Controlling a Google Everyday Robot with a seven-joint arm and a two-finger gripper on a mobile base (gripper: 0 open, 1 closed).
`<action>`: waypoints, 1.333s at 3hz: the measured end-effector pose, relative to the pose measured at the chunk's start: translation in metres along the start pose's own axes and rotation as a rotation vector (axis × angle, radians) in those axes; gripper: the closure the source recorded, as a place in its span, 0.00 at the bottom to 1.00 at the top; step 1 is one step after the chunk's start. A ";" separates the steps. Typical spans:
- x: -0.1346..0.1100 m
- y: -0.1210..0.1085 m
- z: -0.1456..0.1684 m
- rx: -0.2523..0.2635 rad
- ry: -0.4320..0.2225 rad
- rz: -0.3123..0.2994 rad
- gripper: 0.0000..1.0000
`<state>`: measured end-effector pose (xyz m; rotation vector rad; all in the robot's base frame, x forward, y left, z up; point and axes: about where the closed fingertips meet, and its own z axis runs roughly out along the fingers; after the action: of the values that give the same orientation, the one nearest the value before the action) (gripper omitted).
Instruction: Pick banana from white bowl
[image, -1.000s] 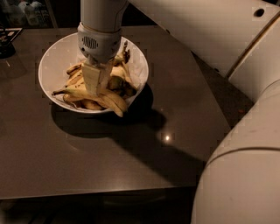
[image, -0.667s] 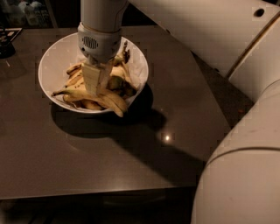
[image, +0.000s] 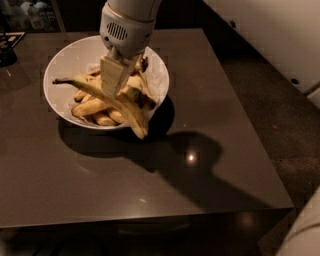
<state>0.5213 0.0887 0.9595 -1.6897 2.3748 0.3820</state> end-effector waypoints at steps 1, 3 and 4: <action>0.002 0.007 -0.025 0.021 -0.044 -0.019 1.00; 0.003 0.018 -0.053 0.029 -0.102 -0.056 1.00; 0.004 0.023 -0.056 0.010 -0.117 -0.070 1.00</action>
Offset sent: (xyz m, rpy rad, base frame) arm -0.0280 -0.0241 0.0621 0.0808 -0.0790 0.0520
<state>0.4978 0.0737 1.0135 -1.6927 2.2251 0.4439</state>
